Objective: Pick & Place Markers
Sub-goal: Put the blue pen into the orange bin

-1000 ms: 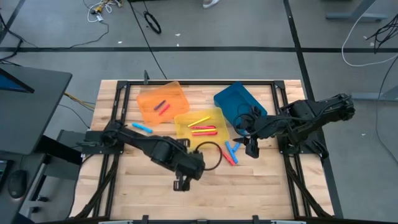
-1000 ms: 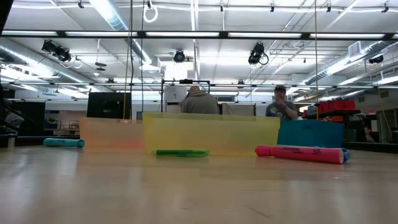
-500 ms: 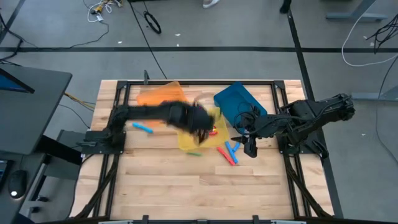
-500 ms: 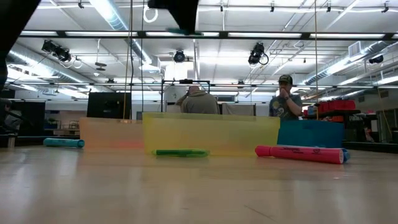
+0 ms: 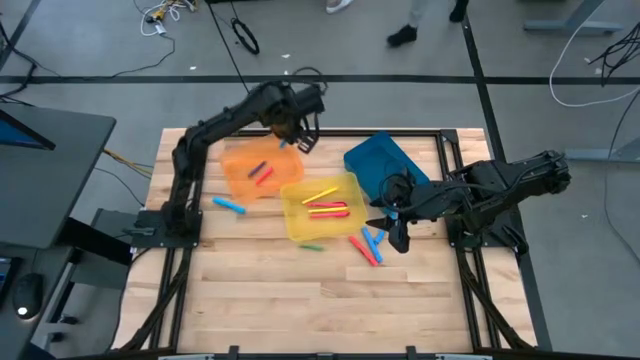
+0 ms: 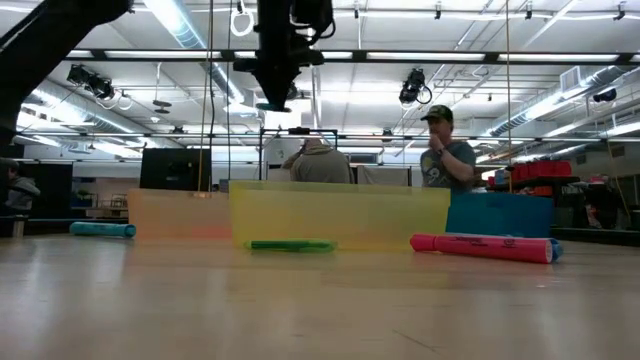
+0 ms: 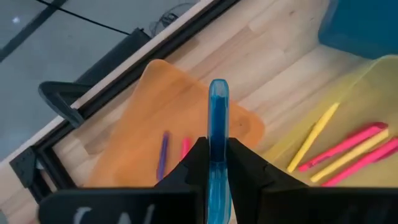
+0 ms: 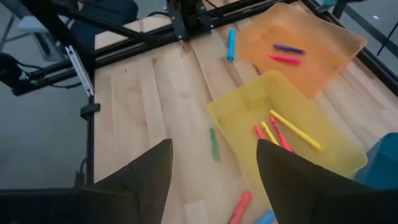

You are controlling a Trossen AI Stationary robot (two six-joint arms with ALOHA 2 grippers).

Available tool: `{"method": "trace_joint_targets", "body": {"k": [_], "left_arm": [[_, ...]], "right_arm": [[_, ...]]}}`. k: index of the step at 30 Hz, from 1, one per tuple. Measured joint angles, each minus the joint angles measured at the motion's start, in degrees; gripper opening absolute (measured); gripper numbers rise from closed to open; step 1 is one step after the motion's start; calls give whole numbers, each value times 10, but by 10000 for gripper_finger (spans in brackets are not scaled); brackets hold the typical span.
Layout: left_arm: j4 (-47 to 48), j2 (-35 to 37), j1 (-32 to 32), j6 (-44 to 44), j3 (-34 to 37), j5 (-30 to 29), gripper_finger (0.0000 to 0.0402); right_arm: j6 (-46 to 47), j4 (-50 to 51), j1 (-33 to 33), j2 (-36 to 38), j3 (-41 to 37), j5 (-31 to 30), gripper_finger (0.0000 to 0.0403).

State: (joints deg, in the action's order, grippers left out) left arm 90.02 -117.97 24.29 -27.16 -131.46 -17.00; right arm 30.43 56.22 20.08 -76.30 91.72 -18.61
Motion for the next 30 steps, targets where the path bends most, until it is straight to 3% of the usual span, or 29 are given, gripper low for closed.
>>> {"method": "trace_joint_targets", "body": {"k": [7, 17, 22, 27, 30], "left_arm": [[0, 0, 41, 53, 0, 8, 39], [-1, 33, 43, 107, 21, 7, 39], [-18, 111, 40, 110, 163, -17, 40], [-142, 210, 58, 114, 367, 3, 40], [-190, 247, 75, 113, 449, 9, 40]], "right_arm": [[32, -2, 0, 0, 0, -26, 236], [66, -2, 0, 0, 0, -34, 236], [68, -4, 0, 0, 0, -48, 236], [66, -8, -5, 0, 0, -64, 236], [66, -14, -10, 0, 0, -65, 236]]}}
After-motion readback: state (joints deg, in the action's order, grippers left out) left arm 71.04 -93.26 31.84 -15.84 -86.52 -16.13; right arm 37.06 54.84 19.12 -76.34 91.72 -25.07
